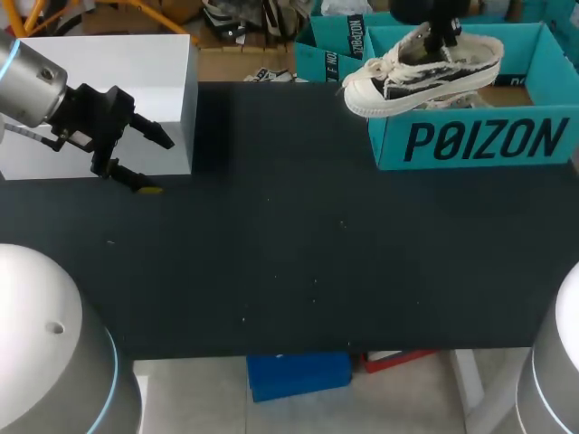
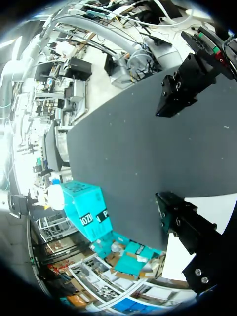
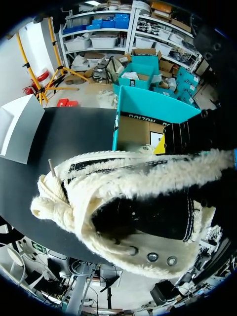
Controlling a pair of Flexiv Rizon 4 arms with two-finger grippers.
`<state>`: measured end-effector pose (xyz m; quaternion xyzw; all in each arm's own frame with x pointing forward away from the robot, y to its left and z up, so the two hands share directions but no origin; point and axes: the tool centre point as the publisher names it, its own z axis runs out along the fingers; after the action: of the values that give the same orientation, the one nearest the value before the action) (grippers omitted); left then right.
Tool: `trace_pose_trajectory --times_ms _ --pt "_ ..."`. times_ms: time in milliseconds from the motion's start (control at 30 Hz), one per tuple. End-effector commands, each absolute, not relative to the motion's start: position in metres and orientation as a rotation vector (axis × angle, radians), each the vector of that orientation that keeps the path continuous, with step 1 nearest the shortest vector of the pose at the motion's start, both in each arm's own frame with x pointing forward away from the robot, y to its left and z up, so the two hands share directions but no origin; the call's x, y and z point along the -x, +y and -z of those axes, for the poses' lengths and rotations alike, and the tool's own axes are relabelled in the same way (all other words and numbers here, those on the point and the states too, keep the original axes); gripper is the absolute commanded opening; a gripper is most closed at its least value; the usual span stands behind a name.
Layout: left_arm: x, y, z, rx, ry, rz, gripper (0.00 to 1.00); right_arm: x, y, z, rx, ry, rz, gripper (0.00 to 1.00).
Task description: Take the shoe out of the shoebox, open the shoe tongue, remove and reinsert the insole, then place the shoe into the shoebox
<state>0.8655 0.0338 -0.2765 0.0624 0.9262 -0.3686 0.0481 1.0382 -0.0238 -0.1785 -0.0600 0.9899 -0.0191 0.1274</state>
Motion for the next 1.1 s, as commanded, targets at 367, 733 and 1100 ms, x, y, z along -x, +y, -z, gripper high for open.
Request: trace_pose_trajectory --times_ms 367,733,1100 --pt "-0.865 0.034 0.277 -0.189 2.824 1.119 1.00 -1.047 -0.021 0.178 0.180 2.869 0.070 0.00" --pt "-0.865 0.034 0.277 -0.189 2.824 1.119 1.00 -1.104 -0.061 0.174 0.222 2.821 0.150 0.00" --pt "-0.865 0.034 0.277 -0.189 2.824 1.119 1.00 -1.157 -0.088 0.199 0.201 2.837 0.001 0.00"
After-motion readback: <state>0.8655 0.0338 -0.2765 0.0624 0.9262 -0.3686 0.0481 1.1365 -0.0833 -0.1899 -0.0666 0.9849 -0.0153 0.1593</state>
